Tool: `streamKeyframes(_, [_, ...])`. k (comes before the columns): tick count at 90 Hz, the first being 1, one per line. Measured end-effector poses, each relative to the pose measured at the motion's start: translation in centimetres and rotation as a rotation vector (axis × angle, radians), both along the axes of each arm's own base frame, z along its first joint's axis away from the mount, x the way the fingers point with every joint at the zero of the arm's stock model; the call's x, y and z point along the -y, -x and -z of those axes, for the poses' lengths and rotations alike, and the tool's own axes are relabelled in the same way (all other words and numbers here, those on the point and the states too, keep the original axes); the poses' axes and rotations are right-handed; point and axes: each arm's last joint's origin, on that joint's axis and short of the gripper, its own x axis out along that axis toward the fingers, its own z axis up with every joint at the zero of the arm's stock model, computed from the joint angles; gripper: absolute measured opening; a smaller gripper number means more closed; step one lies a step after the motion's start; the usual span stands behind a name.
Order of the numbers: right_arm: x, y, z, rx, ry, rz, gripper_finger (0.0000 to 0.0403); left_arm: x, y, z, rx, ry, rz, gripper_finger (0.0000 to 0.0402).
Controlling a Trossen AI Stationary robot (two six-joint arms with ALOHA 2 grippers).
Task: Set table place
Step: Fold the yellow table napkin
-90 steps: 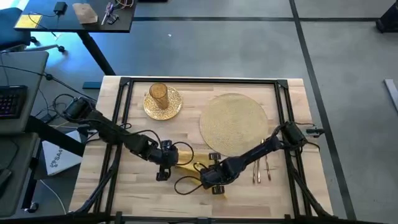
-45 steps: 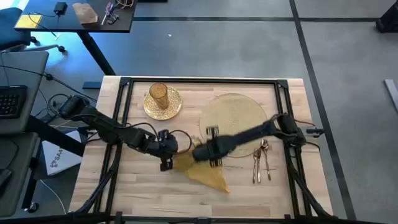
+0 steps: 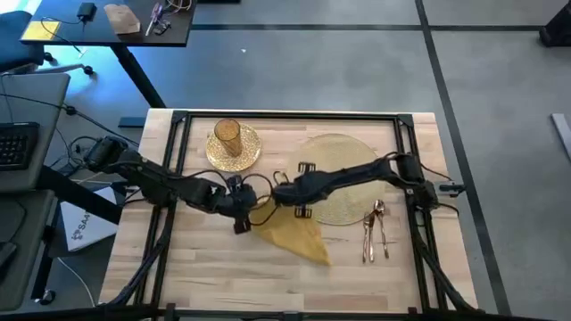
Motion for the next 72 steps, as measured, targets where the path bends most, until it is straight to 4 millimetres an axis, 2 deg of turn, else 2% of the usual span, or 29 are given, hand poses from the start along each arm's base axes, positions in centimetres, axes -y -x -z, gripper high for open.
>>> streamKeyframes(18, [-2.9, 1.5, 2.8, -0.030, -0.090, -0.025, 0.0000, 1.6, -1.3, 1.6, -0.004, 0.101, 0.114, 0.0000])
streamKeyframes(28, [-3.7, 2.1, 3.7, -0.035, -0.090, -0.036, 0.0000, 2.5, -2.0, 2.6, 0.003, 0.149, 0.159, 0.0000])
streamKeyframes(54, [-3.1, 2.2, 4.2, -0.038, -0.110, 0.001, 0.0005, 2.9, -2.1, 4.5, -0.083, 0.143, 0.157, 0.0000])
streamKeyframes(72, [-2.6, 2.2, 3.9, -0.051, -0.166, -0.006, 0.0067, 2.9, -2.0, 4.4, -0.085, 0.177, 0.147, 0.0021])
